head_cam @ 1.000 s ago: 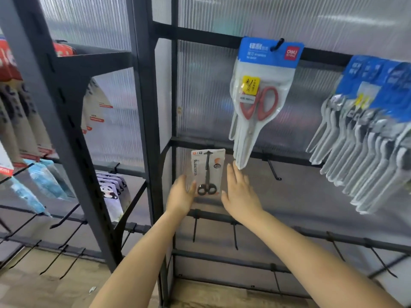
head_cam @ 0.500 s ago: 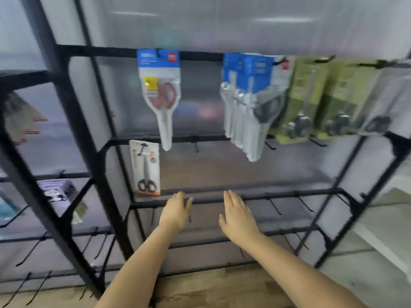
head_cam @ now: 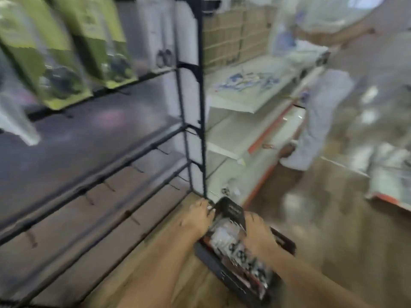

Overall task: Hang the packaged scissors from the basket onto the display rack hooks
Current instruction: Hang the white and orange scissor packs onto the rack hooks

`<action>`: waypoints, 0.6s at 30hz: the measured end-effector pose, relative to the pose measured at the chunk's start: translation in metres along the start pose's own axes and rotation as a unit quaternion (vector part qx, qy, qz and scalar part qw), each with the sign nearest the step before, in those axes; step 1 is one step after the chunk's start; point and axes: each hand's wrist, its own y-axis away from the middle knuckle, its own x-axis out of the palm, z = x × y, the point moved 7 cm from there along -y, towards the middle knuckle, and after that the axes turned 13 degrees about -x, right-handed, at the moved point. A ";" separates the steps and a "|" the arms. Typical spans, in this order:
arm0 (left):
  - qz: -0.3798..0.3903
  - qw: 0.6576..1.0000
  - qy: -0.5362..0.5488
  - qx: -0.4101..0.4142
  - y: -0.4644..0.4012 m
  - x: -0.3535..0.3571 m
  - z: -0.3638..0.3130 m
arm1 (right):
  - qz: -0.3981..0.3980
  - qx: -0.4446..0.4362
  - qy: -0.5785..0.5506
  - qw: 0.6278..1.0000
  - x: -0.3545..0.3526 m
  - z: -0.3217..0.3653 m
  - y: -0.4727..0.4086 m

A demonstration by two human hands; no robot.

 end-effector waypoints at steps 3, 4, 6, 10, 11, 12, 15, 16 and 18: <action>0.052 0.996 -0.023 0.063 -0.004 0.040 -0.052 | -0.001 0.095 -0.028 0.995 -0.002 -0.064 0.034; 0.067 0.995 -0.022 0.077 -0.006 0.049 -0.066 | -0.008 0.124 -0.035 0.992 -0.004 -0.081 0.043; 0.094 0.991 -0.029 0.095 -0.013 0.065 -0.090 | -0.026 0.174 -0.044 0.983 -0.007 -0.107 0.056; 0.159 0.978 -0.041 0.125 -0.034 0.089 -0.114 | -0.068 0.231 -0.074 0.968 -0.003 -0.131 0.060; 0.166 0.976 -0.045 0.130 -0.042 0.092 -0.117 | -0.077 0.241 -0.077 0.964 0.000 -0.134 0.057; 0.168 0.975 -0.050 0.139 -0.052 0.094 -0.118 | -0.082 0.251 -0.082 0.961 0.004 -0.135 0.052; 0.161 0.969 -0.077 0.171 -0.085 0.099 -0.115 | -0.066 0.272 -0.103 0.955 0.026 -0.134 0.032; 0.160 0.968 -0.084 0.177 -0.097 0.100 -0.112 | -0.059 0.278 -0.113 0.952 0.034 -0.133 0.023; 0.164 0.966 -0.091 0.176 -0.122 0.107 -0.101 | -0.052 0.296 -0.131 0.945 0.052 -0.132 0.007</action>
